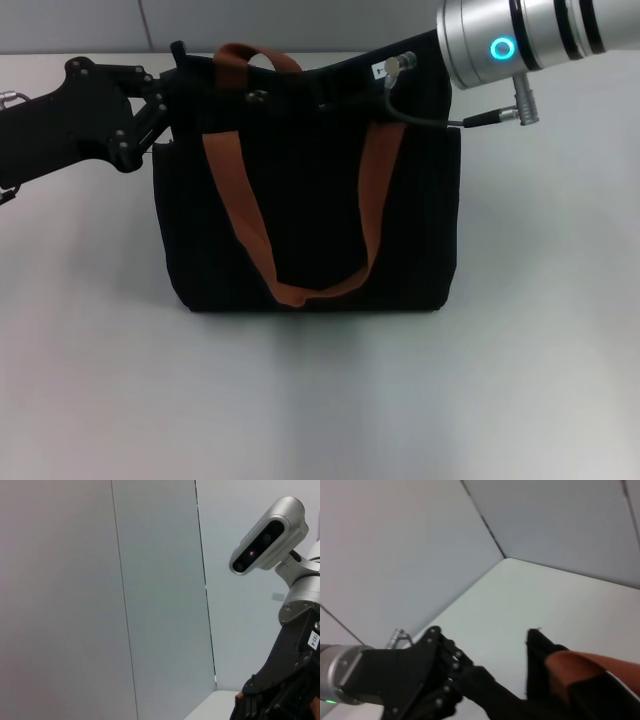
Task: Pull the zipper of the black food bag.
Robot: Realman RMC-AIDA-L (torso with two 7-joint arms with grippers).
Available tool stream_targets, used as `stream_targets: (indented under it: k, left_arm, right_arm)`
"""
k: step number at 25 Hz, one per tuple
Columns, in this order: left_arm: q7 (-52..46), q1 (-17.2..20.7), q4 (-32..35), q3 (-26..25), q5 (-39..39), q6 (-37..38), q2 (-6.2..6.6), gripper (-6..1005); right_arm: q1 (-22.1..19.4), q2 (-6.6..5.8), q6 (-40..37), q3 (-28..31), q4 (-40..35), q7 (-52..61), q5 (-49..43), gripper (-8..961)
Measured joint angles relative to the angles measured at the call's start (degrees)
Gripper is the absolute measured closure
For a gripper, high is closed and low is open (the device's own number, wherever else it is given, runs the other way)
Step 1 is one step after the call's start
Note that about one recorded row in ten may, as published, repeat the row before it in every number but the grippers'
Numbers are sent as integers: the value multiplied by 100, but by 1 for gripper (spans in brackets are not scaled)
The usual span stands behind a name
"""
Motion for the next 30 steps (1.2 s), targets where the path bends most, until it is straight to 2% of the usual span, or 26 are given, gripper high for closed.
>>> stream_targets:
  k: [5, 16, 23, 26, 30]
  left_arm:
    - [-5, -1, 1, -33, -11, -4, 5, 896]
    - [0, 0, 1, -56, -19, -14, 25, 888]
    - [5, 7, 1, -58, -21, -14, 27, 882]
    - [5, 16, 1, -58, -22, -14, 36, 880]
    - [-3, 25, -3, -57, -25, -13, 39, 877]
  right_arm:
    - [-320, 15, 103, -35, -539, 341, -296, 942]
    - [-1388, 37, 114, -47, -1870, 789, -680, 948]
    - [-1722, 39, 92, 9, -2128, 881, -647, 949]
    - [-1797, 37, 77, 30, -2108, 750, -397, 949]
    - [-2006, 20, 1, 196, -2018, 39, 470, 950]
